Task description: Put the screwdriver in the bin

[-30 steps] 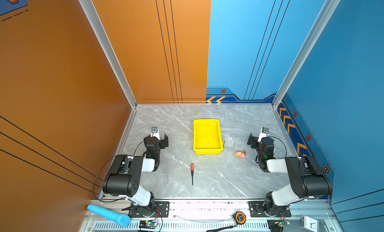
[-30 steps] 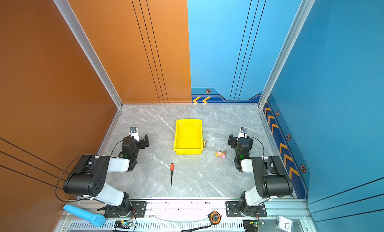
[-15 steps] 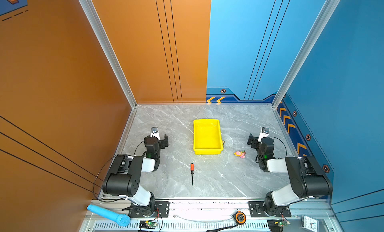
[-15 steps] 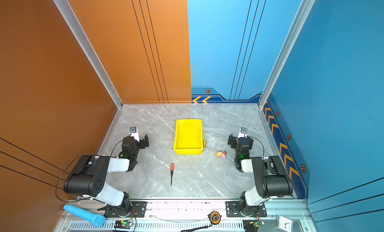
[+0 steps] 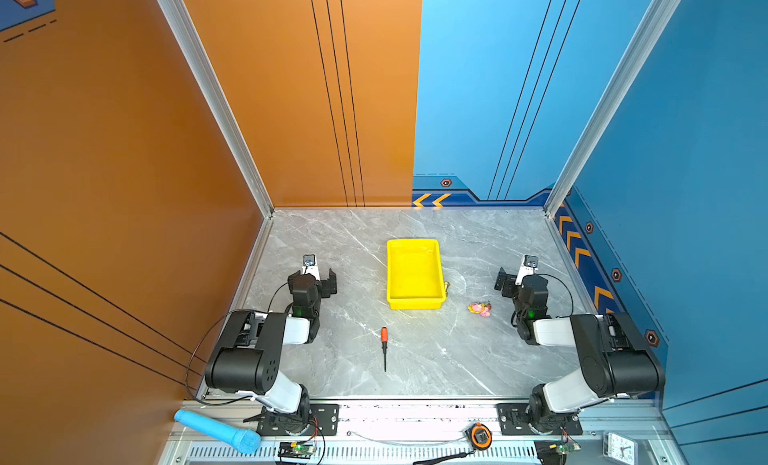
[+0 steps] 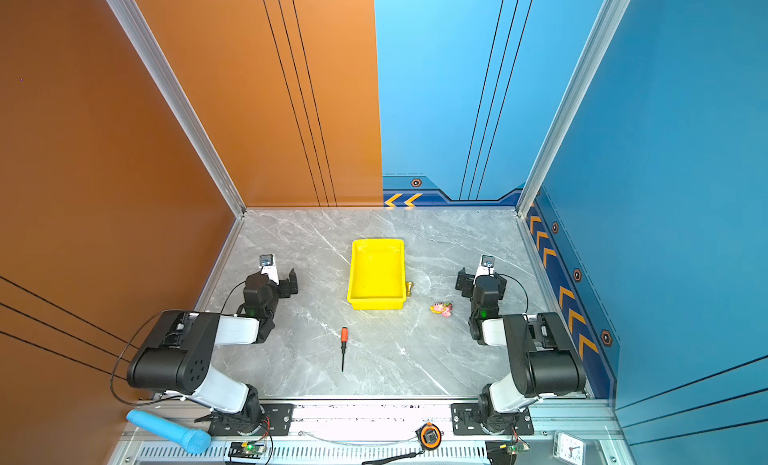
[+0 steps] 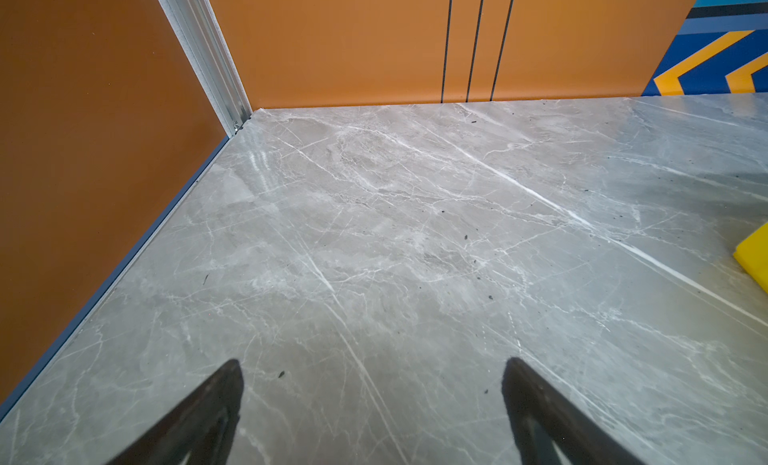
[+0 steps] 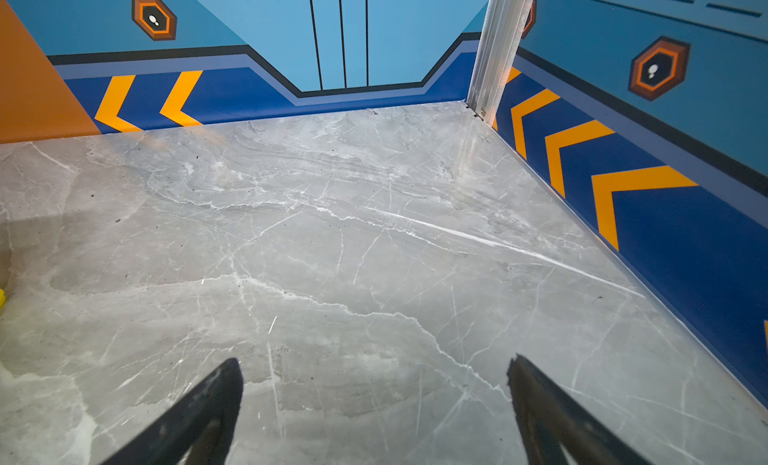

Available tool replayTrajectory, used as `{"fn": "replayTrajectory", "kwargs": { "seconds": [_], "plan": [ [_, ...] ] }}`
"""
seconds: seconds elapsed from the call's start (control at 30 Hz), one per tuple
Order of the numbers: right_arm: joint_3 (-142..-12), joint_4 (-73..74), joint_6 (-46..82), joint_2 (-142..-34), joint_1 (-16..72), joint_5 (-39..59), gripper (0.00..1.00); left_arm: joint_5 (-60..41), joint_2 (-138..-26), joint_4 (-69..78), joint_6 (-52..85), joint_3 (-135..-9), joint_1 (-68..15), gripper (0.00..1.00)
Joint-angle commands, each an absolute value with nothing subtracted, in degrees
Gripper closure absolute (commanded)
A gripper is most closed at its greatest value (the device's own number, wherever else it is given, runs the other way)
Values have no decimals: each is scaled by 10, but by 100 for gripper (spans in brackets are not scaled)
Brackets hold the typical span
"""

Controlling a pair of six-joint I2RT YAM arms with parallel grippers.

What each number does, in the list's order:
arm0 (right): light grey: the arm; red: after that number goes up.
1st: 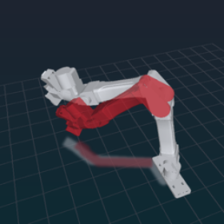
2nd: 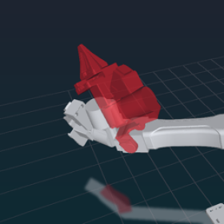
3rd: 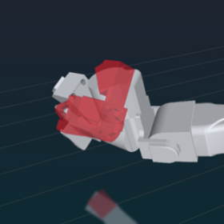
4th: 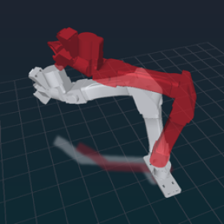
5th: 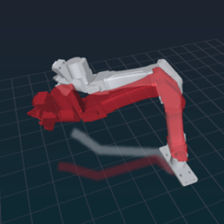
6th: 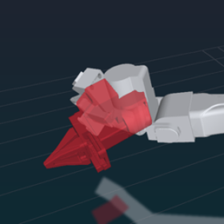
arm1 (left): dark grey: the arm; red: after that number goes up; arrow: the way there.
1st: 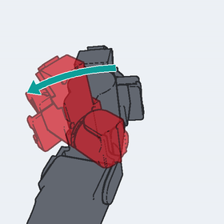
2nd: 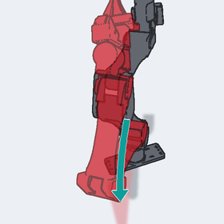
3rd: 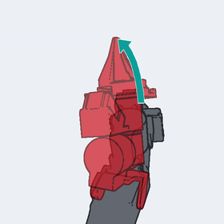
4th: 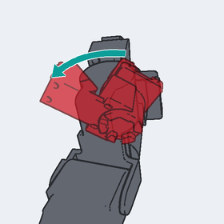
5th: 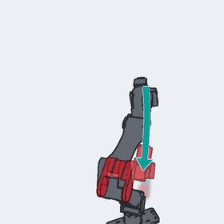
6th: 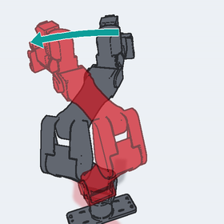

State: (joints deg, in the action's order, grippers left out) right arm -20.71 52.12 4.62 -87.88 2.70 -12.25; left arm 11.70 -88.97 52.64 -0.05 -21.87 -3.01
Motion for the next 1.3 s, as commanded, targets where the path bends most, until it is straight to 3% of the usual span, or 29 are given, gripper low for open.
{"fn": "replayTrajectory", "kwargs": {
  "seconds": [0.0,0.6,1.03,1.27],
  "plan": [
    [-208,533,40,-887,30,-133,0,108,-896,530,-7,-217,-25,2],
    [-208,518,37,-870,30,-122,0,108,-895,530,-7,-217,-25,2],
    [-211,359,52,-716,58,-165,0,151,-799,442,15,-215,-21,2],
    [-218,213,59,-599,108,-212,0,174,-744,295,30,-246,-20,2]
  ]
}}
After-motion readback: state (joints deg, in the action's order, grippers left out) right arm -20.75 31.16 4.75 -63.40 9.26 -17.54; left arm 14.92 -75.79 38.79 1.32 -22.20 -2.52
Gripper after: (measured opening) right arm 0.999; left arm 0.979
